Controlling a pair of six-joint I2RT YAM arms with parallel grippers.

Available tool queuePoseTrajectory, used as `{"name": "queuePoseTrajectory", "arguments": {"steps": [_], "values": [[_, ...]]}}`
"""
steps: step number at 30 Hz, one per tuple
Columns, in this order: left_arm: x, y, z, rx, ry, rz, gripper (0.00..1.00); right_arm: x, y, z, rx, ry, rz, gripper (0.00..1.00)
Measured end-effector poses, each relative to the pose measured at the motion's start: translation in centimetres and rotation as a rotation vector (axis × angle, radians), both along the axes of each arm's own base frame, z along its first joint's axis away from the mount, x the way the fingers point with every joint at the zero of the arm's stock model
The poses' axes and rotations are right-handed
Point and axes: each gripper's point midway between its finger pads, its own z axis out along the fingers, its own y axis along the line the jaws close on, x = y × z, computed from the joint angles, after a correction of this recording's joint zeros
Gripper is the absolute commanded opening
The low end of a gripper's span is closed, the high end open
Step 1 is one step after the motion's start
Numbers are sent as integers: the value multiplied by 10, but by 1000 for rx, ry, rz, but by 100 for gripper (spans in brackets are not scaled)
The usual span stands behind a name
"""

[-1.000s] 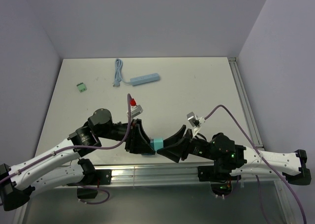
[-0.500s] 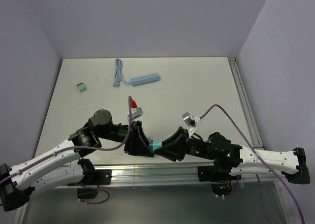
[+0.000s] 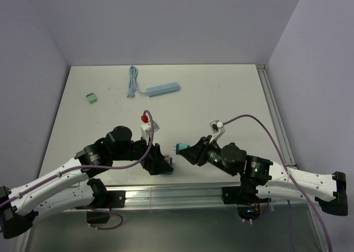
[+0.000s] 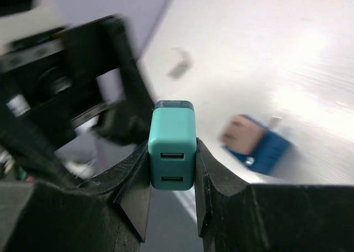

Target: Insert the plug

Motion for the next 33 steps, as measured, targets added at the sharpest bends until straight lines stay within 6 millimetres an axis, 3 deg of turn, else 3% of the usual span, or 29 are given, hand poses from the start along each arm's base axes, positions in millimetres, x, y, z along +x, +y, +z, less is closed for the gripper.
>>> {"name": "queuePoseTrajectory", "arguments": {"steps": [5,9,13,16,21,25,30,33], "values": [[25,13,-19,99,-47,148,100,45,-34,-40,-81,113,-191,0],[45,24,-18,126,-118,264,100,57,-59,-63,-98,161,-263,0],[77,29,-23,248,-72,449,97,56,-71,-60,-86,159,-283,0],[96,21,-41,366,25,552,96,53,-78,-55,-76,147,-285,0],[98,26,-80,519,110,595,96,50,-85,-53,-81,131,-290,0],[98,31,-72,516,68,584,98,47,-88,-55,-94,126,-285,0],[103,27,-46,476,7,563,99,45,-87,-56,-101,121,-267,0],[107,29,-46,486,63,604,95,44,-85,-59,-115,126,-256,0]]}}
